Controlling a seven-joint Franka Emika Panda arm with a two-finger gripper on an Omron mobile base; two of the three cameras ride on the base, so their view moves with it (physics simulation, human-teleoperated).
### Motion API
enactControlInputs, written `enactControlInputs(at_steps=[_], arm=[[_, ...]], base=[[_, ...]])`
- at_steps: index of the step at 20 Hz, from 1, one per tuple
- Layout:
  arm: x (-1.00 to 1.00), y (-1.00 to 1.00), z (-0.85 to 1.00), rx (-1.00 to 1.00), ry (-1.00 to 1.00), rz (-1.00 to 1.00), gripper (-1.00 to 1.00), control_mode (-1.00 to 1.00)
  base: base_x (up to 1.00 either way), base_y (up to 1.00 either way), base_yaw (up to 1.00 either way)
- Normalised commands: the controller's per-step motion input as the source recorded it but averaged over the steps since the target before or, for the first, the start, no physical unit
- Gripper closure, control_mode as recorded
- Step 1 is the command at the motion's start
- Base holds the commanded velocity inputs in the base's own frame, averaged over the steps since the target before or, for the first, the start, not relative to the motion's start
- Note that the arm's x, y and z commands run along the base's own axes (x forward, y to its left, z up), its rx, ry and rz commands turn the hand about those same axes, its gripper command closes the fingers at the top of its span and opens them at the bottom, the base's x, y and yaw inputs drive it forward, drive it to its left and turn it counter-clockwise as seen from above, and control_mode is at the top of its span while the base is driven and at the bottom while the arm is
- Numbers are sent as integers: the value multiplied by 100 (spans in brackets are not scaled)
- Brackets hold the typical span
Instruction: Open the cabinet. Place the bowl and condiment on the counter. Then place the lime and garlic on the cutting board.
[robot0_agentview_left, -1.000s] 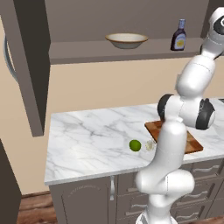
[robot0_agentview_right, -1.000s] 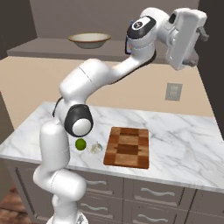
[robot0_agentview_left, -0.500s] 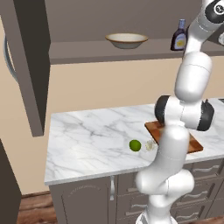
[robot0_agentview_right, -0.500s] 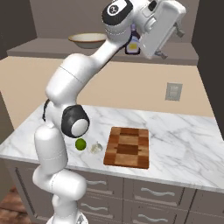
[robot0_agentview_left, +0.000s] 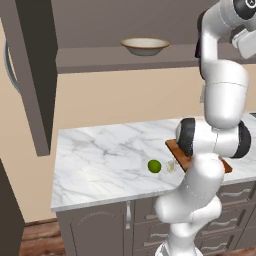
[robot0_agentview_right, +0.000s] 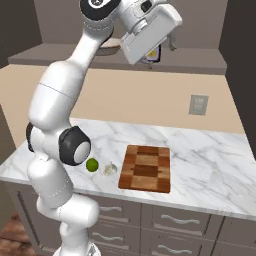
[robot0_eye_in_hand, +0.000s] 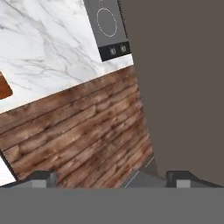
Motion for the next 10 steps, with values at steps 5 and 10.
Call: enactControlInputs(at_steps=[5,10], arm=[[-31,71,-29,15,-16,25,-100,-100],[-3,56,-29,16,-25,20,-100,-100]], base=[[0,0,0],[0,0,0]])
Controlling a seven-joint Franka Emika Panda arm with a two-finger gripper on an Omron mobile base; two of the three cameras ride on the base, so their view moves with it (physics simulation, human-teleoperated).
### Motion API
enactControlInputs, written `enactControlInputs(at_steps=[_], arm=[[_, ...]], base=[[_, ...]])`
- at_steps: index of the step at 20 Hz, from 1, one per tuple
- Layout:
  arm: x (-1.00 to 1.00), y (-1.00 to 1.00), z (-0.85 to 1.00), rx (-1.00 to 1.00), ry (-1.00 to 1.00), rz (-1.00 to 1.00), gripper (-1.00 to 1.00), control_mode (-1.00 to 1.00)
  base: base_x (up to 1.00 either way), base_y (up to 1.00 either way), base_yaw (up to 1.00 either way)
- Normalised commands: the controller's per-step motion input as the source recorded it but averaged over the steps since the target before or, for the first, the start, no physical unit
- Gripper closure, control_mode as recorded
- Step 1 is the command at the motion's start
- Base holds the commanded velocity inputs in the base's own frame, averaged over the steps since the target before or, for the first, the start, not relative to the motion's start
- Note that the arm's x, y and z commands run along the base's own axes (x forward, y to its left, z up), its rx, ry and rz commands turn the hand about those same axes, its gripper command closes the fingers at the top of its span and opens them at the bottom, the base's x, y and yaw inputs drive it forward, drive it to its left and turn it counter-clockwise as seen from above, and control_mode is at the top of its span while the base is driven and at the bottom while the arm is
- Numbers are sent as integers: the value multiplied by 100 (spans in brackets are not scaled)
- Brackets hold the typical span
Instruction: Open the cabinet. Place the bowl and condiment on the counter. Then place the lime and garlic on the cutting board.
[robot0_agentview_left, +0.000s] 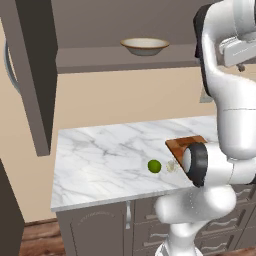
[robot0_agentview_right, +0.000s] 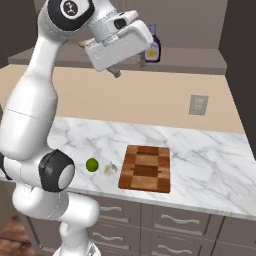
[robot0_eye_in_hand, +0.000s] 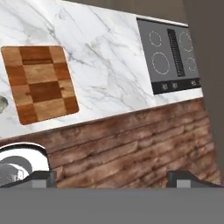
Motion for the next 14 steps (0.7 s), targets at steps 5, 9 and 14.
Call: enactControlInputs(at_steps=[5,9,14], arm=[[23,45,-23,18,-30,16,-100,-100],[38,31,-16,23,-36,15,-100,-100],[43,27,-17,24,-34,15,-100,-100]], base=[[0,0,0],[0,0,0],[0,0,0]])
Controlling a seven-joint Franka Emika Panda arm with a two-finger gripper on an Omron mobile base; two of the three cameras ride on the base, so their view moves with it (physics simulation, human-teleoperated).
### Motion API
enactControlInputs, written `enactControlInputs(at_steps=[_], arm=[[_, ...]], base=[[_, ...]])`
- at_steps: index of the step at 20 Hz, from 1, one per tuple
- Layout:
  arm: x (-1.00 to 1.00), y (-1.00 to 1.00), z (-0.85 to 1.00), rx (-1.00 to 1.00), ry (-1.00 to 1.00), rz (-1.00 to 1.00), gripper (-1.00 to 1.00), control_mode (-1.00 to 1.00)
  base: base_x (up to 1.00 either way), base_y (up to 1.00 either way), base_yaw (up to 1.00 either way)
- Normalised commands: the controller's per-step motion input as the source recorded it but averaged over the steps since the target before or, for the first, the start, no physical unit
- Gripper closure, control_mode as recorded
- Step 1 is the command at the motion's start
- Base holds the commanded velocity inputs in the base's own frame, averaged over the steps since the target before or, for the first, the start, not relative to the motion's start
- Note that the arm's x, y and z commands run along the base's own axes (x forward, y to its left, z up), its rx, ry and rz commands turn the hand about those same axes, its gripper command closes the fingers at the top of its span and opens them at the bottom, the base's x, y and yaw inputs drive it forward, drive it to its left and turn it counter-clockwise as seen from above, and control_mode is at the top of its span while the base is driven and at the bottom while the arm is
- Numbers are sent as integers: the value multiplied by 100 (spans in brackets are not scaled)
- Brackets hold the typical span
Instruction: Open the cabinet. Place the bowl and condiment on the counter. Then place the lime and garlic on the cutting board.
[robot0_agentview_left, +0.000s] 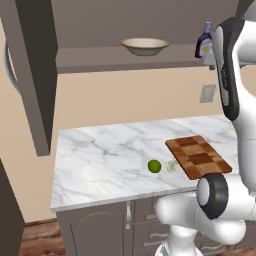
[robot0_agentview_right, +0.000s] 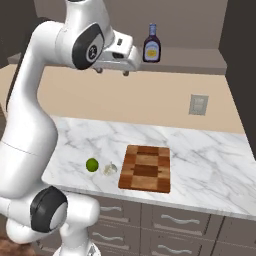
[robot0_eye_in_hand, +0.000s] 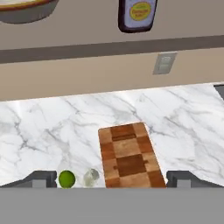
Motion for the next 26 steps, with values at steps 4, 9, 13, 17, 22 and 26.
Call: enactControlInputs(at_steps=[4,9,13,17,22,26], arm=[[28,39,-31,21,-29,11,-100,-100],[37,44,-22,13,-23,4,-100,-100],[29,23,49,2,-2,-3,-100,-100],[0,0,65,-1,4,0,-100,-100],[1,-2,18,-1,5,0,-100,-100],[15,2,0,4,0,-6,-100,-100]], base=[[0,0,0],[0,0,0],[0,0,0],[0,0,0],[0,0,0],[0,0,0]])
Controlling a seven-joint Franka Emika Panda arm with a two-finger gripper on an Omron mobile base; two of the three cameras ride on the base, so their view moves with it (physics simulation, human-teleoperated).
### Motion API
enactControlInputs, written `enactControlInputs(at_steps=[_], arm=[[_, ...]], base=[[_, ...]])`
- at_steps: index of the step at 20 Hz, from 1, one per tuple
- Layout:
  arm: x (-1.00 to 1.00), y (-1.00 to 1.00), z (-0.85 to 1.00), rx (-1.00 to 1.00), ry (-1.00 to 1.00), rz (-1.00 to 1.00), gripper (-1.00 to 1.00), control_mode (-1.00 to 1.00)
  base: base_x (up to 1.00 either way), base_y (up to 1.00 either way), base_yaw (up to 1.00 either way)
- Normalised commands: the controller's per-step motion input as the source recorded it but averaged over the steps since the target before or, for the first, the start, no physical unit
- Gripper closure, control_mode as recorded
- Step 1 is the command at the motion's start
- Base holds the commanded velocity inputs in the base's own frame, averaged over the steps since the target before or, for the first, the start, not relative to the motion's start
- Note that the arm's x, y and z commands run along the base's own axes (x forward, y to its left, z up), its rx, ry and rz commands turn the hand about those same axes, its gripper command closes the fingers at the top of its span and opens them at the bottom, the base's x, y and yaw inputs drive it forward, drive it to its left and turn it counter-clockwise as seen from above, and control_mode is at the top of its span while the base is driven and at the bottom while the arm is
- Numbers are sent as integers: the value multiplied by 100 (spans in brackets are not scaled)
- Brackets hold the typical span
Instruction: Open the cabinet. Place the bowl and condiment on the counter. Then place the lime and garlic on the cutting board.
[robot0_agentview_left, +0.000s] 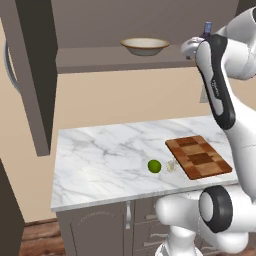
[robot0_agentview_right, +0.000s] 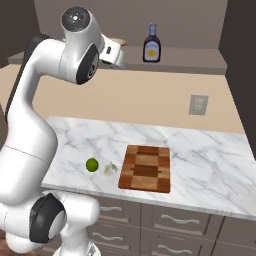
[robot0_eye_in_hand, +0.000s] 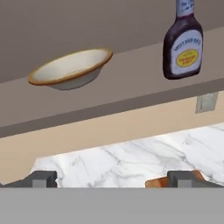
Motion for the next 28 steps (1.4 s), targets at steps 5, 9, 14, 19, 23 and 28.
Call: enactControlInputs(at_steps=[5,9,14,19,23,28], arm=[[26,4,0,23,-6,-19,-100,-100],[14,11,0,19,-6,-25,-100,-100],[10,17,0,11,0,-20,-100,-100],[22,12,-4,16,0,-13,-100,-100],[3,0,2,17,0,-4,-100,-100],[0,-8,2,14,1,0,-100,-100]], base=[[0,0,0],[0,0,0],[0,0,0],[0,0,0],[0,0,0],[0,0,0]])
